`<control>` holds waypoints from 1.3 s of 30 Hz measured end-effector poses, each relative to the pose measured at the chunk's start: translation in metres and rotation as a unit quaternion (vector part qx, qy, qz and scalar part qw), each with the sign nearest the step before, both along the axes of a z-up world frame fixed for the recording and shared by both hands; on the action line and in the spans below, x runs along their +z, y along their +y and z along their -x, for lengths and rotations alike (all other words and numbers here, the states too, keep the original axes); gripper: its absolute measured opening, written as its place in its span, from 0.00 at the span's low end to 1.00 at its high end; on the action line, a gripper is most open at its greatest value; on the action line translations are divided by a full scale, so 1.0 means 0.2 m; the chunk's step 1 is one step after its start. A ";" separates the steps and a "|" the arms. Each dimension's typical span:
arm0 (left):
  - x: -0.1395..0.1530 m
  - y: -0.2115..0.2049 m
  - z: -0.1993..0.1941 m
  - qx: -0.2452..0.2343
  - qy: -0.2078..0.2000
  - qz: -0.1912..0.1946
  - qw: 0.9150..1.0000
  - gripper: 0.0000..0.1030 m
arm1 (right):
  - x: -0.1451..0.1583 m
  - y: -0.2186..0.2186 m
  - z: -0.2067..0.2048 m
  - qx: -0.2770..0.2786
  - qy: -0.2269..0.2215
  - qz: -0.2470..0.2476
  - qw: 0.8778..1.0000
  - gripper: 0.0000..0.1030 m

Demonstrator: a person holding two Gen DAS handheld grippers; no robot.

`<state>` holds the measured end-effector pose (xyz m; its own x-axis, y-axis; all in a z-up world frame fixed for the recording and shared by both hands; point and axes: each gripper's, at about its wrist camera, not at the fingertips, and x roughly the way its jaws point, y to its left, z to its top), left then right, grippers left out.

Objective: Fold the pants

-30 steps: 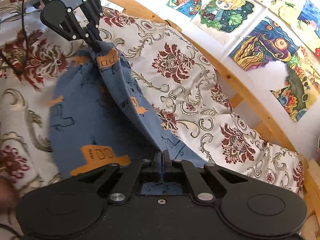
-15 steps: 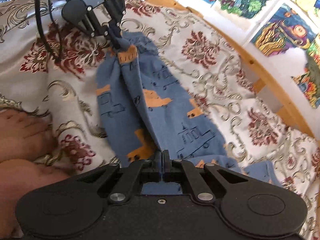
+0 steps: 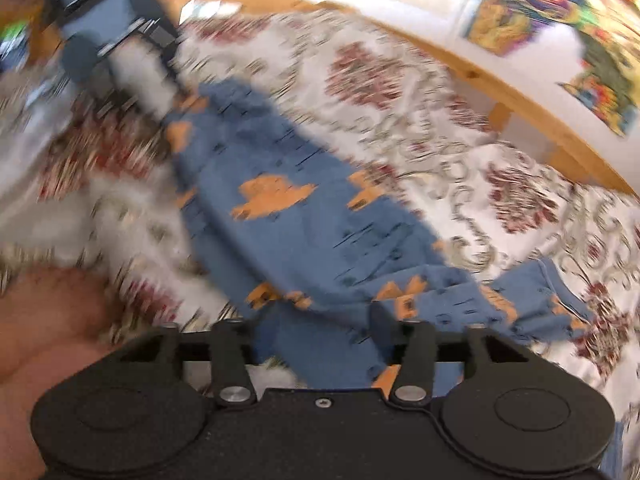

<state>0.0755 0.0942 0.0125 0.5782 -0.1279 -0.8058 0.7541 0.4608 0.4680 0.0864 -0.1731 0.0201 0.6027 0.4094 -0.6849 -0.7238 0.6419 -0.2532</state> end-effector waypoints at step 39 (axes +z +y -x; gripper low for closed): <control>-0.19 -0.92 -0.27 0.183 0.107 0.287 0.934 0.07 | 0.10 -0.51 -1.46 -0.346 0.210 -0.151 0.902 0.92</control>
<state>0.1303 -0.0891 -0.0258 0.5009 -0.3996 -0.7677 0.5447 0.8349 -0.0791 0.3793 -0.2753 0.0396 0.4982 0.2405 -0.8331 -0.1142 0.9706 0.2119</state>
